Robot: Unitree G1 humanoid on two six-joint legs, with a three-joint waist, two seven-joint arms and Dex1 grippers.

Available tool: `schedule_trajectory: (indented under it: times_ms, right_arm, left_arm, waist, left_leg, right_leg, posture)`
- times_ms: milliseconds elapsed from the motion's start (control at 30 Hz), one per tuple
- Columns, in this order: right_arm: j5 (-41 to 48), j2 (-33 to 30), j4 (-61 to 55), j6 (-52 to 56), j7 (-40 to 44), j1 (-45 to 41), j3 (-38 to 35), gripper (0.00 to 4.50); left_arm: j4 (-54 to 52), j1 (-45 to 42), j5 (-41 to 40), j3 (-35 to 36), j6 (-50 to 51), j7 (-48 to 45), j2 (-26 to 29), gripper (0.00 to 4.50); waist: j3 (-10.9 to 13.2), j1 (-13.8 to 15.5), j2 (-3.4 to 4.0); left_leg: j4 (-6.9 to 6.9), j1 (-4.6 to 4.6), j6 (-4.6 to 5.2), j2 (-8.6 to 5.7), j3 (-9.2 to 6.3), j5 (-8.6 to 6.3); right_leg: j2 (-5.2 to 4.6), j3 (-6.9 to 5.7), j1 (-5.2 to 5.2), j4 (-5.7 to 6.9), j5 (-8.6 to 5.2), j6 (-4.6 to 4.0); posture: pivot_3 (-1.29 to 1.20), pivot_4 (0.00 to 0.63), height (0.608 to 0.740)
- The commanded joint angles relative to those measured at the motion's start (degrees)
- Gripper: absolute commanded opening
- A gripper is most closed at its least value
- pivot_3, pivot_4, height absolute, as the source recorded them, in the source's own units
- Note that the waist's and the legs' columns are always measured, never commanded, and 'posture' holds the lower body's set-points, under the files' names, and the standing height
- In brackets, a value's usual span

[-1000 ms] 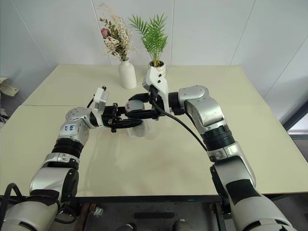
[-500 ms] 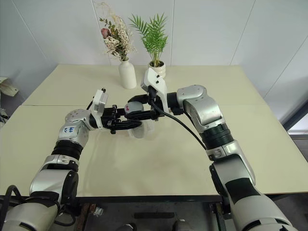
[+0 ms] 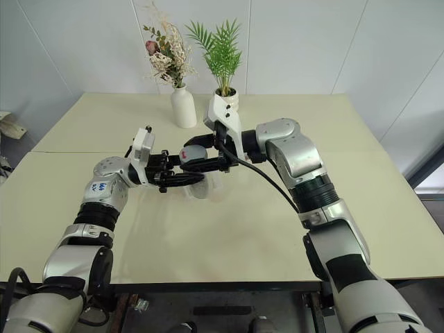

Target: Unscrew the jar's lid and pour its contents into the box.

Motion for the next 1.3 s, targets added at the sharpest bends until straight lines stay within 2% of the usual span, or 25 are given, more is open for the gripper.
schedule_trajectory:
  times_ms: [33,1000,1300]
  right_arm:
    - [0.78,-1.87,-0.51,-1.53,-0.97,-3.88,-4.28,2.57]
    - [2.29,-1.92,1.79,-2.55,-1.82,-6.63,-5.43,2.57]
    - [3.06,-1.84,1.13,-2.65,-0.94,-6.54,-5.63,2.57]
  left_arm:
    - [-1.28,1.44,0.07,-0.40,0.13,-1.56,0.91,2.24]
    - [-1.12,1.56,0.06,-0.09,-2.36,-0.55,0.34,2.21]
    - [1.55,1.09,4.04,-3.78,-3.67,-1.01,1.85,2.21]
  waist:
    - [0.00,0.00,0.00]
    - [0.00,0.02,0.00]
    - [0.00,0.00,0.01]
  left_leg:
    - [0.00,0.00,0.00,0.00,0.00,0.00]
    - [0.00,0.00,0.00,0.00,0.00,0.00]
    - [0.00,0.00,0.00,0.00,0.00,0.00]
  right_leg:
    - [0.00,0.00,0.00,0.00,0.00,0.00]
    - [0.00,0.00,0.00,-0.01,0.00,0.00]
    - [0.00,0.00,0.00,0.00,0.00,0.00]
  posture:
    - [0.00,0.150,0.740]
    - [0.00,0.150,0.740]
    - [0.00,0.150,0.740]
